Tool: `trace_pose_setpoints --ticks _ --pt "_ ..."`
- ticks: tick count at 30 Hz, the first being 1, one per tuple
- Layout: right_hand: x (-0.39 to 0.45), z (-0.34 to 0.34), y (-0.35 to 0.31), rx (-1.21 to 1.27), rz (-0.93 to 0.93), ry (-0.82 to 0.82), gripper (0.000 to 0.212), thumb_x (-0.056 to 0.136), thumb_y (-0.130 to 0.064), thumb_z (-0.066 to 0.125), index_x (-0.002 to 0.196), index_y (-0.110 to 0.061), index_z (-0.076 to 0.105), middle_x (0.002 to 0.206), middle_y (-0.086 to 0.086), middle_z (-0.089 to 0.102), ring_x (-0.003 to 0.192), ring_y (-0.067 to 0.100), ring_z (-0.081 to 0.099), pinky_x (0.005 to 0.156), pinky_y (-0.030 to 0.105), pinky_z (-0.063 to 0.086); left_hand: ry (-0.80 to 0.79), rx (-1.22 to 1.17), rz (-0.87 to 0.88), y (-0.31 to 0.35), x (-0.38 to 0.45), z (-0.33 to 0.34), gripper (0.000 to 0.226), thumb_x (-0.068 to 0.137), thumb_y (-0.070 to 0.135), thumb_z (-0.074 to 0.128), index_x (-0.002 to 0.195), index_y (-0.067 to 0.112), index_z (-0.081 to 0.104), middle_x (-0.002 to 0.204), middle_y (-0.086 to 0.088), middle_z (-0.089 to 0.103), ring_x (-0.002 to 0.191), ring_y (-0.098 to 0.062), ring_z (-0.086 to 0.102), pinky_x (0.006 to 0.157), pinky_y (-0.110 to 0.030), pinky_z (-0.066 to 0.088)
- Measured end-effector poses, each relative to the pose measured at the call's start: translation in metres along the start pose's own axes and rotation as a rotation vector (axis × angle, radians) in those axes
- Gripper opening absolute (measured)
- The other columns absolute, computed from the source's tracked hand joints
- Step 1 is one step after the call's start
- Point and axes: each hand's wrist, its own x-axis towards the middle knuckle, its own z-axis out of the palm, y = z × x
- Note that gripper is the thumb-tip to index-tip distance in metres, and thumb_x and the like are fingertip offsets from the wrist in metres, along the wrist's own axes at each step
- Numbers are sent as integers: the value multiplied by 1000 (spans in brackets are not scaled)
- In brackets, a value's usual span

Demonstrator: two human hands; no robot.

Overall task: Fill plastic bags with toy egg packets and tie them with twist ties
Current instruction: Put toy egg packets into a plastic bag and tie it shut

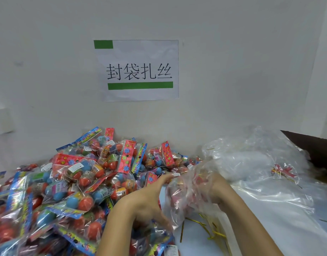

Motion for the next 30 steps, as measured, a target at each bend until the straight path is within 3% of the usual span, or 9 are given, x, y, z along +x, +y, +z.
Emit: trace_pose_setpoints --ticks 4,6,12,15,18,21,24,27,30 --pt "-11 -15 -10 240 -15 0 24 91 8 60 70 -4 60 51 5 58 38 10 49 35 15 33 -9 3 8 -1 -2 -2 142 66 15 92 143 66 -16 163 8 25 127 -25 56 99 -42 52" --pt "-18 -26 -15 357 -53 14 34 90 13 59 60 -2 57 41 4 54 30 10 46 33 14 32 39 -24 48 -2 -4 -4 144 65 16 93 138 71 -18 160 20 20 132 -16 50 100 -36 52" --pt "-21 -42 -22 494 -120 -29 34 87 22 49 62 2 58 70 22 55 54 26 52 48 29 40 338 -165 362 9 -1 -2 94 81 24 81 141 70 25 157 38 10 142 18 10 115 -16 25" --pt "-24 -43 -24 582 -180 -127 16 88 24 46 88 23 62 88 32 59 71 32 56 57 32 48 416 -204 439 14 2 -1 66 91 21 73 139 55 44 153 29 32 140 15 23 111 -7 28" --pt "-31 -42 -29 627 -221 -142 21 89 24 46 88 23 67 89 40 66 71 40 66 72 46 61 442 -292 455 19 1 -1 48 94 29 68 133 51 51 138 30 48 127 11 44 98 -9 42" --pt "-29 -40 -29 688 -213 -125 32 92 25 42 74 7 62 57 13 66 41 20 60 44 18 47 443 -334 429 25 -1 0 48 88 59 60 133 57 44 137 35 45 126 9 46 91 -17 44" --pt "-24 -38 -28 704 -169 -52 34 93 24 44 71 0 54 46 8 56 31 10 45 35 13 36 430 -453 421 31 -2 3 63 73 81 54 131 60 43 132 37 48 121 10 50 88 -18 44" --pt "-24 -34 -31 618 -199 -11 4 85 22 59 88 19 61 74 23 58 37 12 48 36 18 40 491 -529 427 35 1 5 54 77 77 52 122 47 55 120 24 62 110 -1 61 85 -21 52" --pt "-24 -32 -33 583 -181 40 3 84 13 69 81 14 66 60 13 59 41 12 52 37 16 39 568 -689 419 36 9 8 32 103 47 45 114 27 67 109 4 72 101 -14 69 84 -29 58"
